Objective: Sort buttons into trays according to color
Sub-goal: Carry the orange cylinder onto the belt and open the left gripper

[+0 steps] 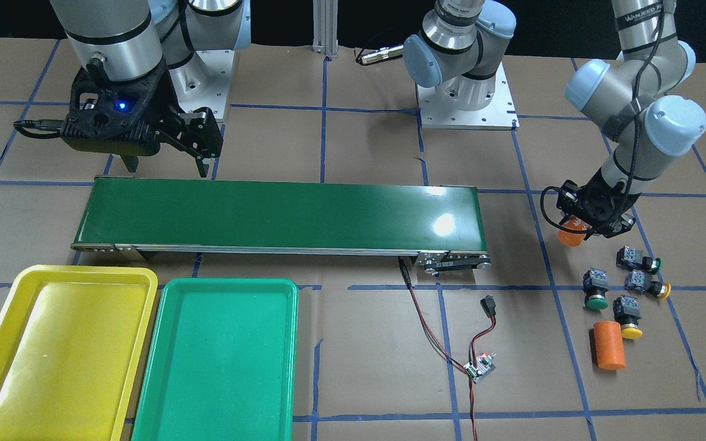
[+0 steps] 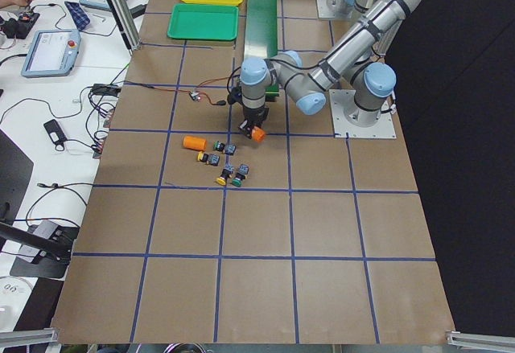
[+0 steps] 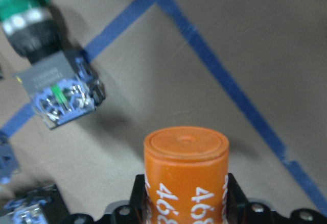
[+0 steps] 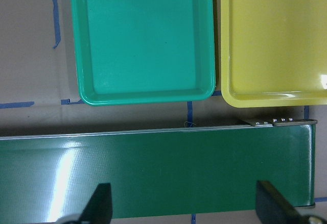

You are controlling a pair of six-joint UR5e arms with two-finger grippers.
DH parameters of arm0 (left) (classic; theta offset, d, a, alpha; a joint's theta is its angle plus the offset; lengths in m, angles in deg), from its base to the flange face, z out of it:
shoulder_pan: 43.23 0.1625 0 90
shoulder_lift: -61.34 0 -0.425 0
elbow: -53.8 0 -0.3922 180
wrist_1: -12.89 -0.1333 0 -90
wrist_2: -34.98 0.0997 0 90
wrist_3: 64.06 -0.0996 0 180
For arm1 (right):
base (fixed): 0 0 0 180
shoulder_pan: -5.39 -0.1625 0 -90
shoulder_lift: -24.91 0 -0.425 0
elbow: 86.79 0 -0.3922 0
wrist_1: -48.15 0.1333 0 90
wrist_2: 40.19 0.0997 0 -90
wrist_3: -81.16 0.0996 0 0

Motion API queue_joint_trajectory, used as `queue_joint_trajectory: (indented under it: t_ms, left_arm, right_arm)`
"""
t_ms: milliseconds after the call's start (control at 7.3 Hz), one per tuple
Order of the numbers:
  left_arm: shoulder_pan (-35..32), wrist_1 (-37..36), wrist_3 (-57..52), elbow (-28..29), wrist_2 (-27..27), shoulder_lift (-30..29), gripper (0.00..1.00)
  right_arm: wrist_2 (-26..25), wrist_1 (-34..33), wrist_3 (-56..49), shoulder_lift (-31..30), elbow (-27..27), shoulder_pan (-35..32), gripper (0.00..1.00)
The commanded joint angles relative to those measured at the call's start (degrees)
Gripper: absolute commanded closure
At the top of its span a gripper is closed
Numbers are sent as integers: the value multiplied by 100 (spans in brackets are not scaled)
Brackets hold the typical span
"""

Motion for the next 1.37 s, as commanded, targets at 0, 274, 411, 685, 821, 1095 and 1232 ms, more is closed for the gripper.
queue_joint_trajectory:
  t_ms: [0, 274, 411, 685, 821, 1095, 1232]
  left_arm:
    - [-1125, 925, 265, 259, -490, 638, 100]
    - [-2731, 865, 986, 224, -608, 701, 100]
    - [-3174, 551, 1009, 189, -251, 554, 100]
    - [-3214, 42, 1105, -275, -124, 543, 49]
    - [-3205, -136, 1219, -512, -133, 561, 0]
    - [-3074, -146, 1228, -218, -125, 595, 0]
    - [-2725, 245, 1229, 167, -177, 640, 0]
  right_arm:
    - [0, -2, 0, 0, 0, 0, 0]
    - [0, -2, 0, 0, 0, 0, 0]
    - [0, -2, 0, 0, 0, 0, 0]
    - [0, 6, 0, 0, 0, 0, 0]
    - [-9, -2, 0, 0, 0, 0, 0]
    - [0, 6, 0, 0, 0, 0, 0]
    - [0, 6, 0, 0, 0, 0, 0]
